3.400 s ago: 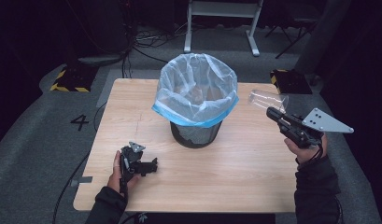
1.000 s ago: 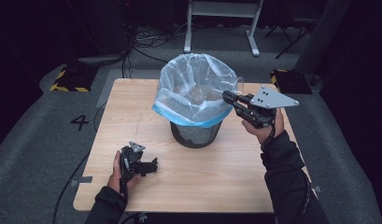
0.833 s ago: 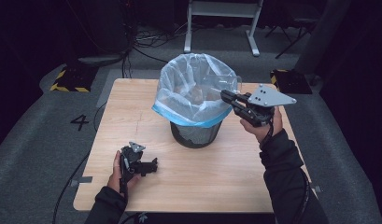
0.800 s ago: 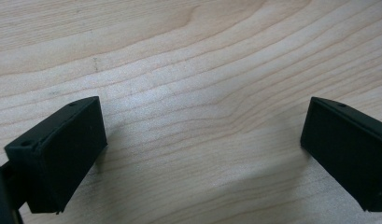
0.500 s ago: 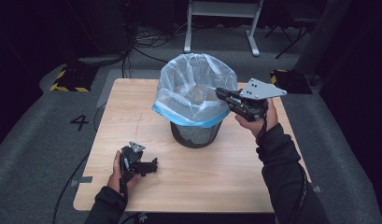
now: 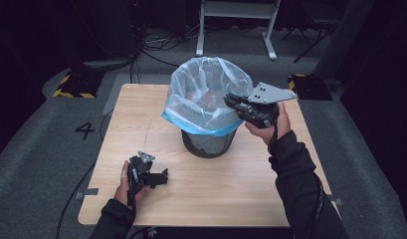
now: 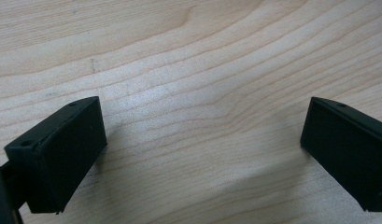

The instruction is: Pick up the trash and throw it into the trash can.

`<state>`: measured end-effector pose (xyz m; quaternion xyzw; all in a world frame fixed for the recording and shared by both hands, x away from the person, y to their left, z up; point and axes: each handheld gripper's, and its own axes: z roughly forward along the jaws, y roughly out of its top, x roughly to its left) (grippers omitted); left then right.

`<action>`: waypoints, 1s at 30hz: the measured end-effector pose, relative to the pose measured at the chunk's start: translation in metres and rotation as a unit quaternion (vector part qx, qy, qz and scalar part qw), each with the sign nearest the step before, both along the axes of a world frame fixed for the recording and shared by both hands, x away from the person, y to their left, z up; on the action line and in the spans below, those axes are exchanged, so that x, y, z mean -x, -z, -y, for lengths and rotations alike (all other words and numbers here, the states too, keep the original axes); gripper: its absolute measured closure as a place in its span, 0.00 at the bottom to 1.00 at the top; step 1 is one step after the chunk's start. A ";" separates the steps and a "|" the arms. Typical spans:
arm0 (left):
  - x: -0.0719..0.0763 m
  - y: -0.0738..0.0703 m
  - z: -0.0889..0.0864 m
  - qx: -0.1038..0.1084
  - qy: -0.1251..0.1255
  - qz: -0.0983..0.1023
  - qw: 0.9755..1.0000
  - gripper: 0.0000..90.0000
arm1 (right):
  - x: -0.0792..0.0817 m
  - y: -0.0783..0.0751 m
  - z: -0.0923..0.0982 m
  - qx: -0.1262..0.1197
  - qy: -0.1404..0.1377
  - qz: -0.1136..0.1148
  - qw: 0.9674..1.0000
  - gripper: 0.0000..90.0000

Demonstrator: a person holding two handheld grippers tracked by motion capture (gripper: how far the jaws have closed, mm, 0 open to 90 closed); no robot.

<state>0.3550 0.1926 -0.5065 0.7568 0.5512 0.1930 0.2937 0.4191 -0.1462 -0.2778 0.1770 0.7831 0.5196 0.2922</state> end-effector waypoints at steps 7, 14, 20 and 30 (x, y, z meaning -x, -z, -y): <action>0.000 0.000 0.000 0.001 0.001 -0.001 1.000 0.00 | 0.001 0.000 0.002 -0.006 0.001 0.000 1.000 0.85; 0.000 0.000 0.000 0.000 0.002 0.000 1.000 0.00 | 0.004 0.002 0.005 -0.007 -0.002 0.002 1.000 0.83; 0.000 0.000 0.000 0.000 0.002 0.000 1.000 0.00 | 0.005 0.002 0.007 -0.011 -0.001 0.006 1.000 0.80; 0.000 0.000 0.000 -0.002 0.002 -0.002 1.000 0.00 | 0.013 -0.002 0.017 -0.039 0.007 0.011 0.999 0.54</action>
